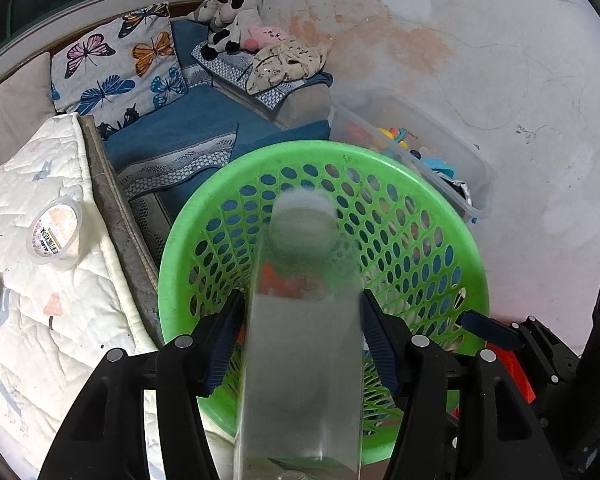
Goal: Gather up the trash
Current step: 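Lower the bottle into the basket and open the left tool, then withdraw both tools to the bed, left tool toward the clear rectangular container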
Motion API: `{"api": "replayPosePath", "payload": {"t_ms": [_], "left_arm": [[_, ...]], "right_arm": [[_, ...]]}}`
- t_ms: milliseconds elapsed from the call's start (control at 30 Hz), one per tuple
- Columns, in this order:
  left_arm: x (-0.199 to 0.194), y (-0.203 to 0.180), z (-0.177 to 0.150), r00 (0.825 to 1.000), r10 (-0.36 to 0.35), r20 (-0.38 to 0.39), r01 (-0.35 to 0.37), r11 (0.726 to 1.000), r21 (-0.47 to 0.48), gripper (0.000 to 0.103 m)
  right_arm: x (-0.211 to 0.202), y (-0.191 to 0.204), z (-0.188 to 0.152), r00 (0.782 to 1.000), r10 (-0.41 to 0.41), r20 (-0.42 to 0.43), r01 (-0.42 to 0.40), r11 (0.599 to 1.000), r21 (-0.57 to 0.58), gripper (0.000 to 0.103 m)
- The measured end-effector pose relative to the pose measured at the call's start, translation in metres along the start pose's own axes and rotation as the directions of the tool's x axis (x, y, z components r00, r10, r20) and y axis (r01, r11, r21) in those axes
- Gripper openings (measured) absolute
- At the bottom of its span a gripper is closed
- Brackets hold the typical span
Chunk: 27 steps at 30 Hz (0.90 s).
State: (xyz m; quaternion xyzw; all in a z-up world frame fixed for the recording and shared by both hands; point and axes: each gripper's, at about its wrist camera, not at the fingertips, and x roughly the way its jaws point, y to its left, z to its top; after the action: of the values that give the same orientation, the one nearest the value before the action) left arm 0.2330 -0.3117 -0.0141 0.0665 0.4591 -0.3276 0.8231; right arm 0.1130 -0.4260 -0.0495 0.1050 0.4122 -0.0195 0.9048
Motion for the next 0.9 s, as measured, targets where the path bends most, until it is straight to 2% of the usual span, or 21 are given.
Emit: {"api": "replayPosePath", "payload": {"t_ms": [100, 400, 900], "left_arm": [[-0.007, -0.002, 0.001, 1.000, -0.007, 0.022, 0.007, 1.000, 0.008, 0.063], [-0.022, 0.000, -0.003, 0.999, -0.007, 0.053, 0.006, 1.000, 0.017, 0.063], [-0.047, 0.051, -0.030, 0.997, 0.035, 0.075, -0.030, 0.997, -0.066, 0.063]], "right_arm": [[0.000, 0.000, 0.000, 1.000, 0.000, -0.001, 0.000, 1.000, -0.002, 0.092], [-0.003, 0.002, 0.000, 1.000, -0.001, 0.004, 0.001, 1.000, -0.004, 0.092], [-0.011, 0.002, -0.001, 1.000, -0.010, 0.010, 0.010, 1.000, 0.002, 0.092]]}}
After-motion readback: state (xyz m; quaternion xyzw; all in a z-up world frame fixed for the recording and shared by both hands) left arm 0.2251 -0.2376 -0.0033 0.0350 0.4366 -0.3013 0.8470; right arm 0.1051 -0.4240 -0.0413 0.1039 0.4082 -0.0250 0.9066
